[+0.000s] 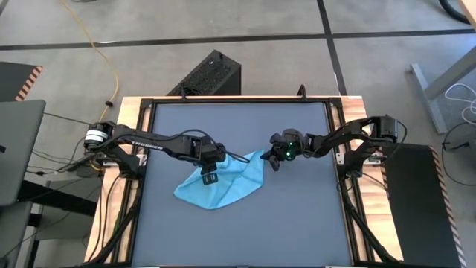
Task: Roll towel
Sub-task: Fold the blue microfiber towel
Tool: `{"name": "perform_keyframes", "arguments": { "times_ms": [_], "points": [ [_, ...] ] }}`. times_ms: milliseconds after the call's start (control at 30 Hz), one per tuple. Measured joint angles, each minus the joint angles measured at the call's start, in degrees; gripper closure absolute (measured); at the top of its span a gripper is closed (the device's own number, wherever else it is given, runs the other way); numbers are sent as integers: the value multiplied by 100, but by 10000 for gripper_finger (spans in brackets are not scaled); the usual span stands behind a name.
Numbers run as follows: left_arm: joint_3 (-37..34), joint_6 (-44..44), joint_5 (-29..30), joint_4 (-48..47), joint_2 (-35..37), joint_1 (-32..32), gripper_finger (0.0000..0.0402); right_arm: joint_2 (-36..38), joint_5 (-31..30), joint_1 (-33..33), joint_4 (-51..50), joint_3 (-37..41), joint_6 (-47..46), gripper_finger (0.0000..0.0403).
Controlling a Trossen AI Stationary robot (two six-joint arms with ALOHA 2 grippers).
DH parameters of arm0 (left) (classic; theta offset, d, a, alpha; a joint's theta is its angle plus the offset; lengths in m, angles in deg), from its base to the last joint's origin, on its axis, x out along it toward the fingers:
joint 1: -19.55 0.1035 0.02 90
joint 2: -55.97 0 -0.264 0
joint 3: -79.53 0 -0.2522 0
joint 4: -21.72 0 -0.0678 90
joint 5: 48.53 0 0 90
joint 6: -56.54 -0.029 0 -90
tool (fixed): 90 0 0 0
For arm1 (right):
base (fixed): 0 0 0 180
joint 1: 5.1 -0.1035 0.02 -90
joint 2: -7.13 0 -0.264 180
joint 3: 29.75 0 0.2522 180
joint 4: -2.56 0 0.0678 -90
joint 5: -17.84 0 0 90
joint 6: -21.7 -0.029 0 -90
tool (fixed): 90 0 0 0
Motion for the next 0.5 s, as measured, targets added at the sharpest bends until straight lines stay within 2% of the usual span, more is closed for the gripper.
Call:
{"name": "perform_keyframes", "arguments": {
  "times_ms": [500],
  "points": [
    [0,-308,-57,105,0,223,313,0,-503,210,-451,0,166,376]
  ]
}}
